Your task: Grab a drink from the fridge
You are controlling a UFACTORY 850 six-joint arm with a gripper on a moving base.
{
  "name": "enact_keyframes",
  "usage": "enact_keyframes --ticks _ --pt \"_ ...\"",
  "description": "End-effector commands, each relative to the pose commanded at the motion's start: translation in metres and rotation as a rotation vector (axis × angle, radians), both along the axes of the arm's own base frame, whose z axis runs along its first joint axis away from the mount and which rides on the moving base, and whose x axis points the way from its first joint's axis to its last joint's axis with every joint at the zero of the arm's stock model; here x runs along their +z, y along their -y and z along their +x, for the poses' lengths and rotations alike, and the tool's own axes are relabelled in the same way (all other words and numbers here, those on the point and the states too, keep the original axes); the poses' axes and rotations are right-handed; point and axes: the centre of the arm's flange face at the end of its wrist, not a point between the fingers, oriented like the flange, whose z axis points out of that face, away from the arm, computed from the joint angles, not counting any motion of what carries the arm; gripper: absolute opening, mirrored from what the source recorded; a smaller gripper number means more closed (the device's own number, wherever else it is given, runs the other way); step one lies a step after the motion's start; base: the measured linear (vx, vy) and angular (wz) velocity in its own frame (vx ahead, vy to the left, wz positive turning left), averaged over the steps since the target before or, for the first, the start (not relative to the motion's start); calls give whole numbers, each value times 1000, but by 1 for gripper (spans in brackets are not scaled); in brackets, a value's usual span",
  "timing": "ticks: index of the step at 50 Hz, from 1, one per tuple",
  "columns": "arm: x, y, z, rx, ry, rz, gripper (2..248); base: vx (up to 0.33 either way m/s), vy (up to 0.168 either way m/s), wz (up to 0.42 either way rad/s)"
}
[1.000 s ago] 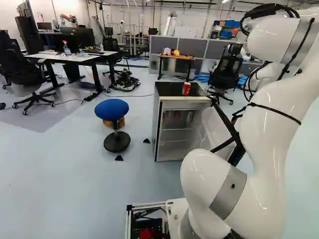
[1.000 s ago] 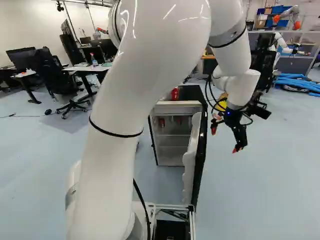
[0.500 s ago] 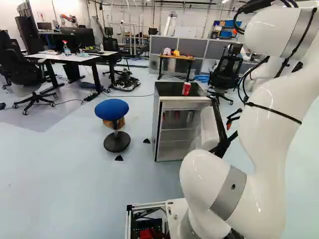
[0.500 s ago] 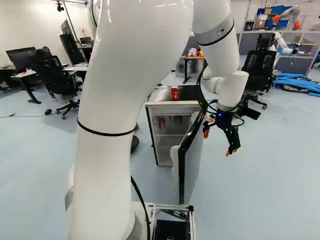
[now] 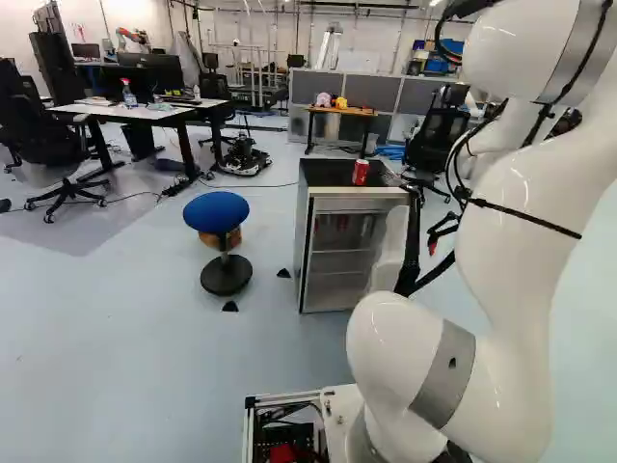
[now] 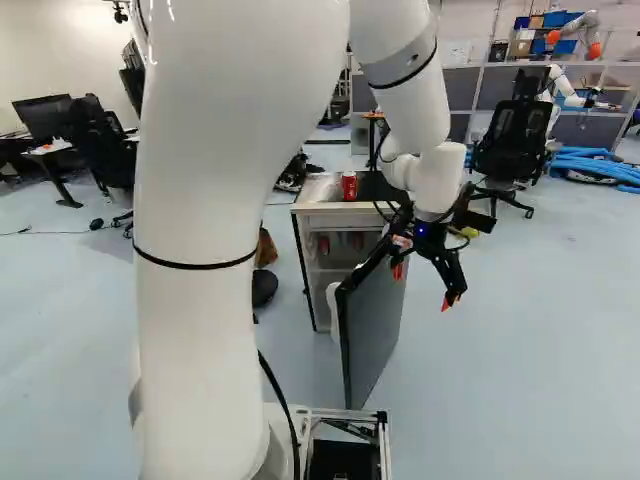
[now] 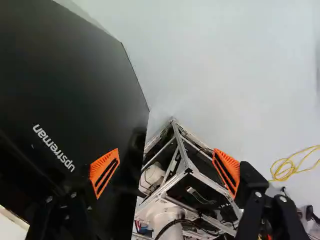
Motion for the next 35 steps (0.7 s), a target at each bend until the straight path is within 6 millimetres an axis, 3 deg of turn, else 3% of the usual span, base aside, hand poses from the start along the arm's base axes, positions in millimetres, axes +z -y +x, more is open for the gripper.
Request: enact_keyframes --ticks 17,35 --pt "-1 -29 -3 93 2 -41 247 0 0 0" --pt "-3 -52 -18 187 22 -102 247 0 0 0"
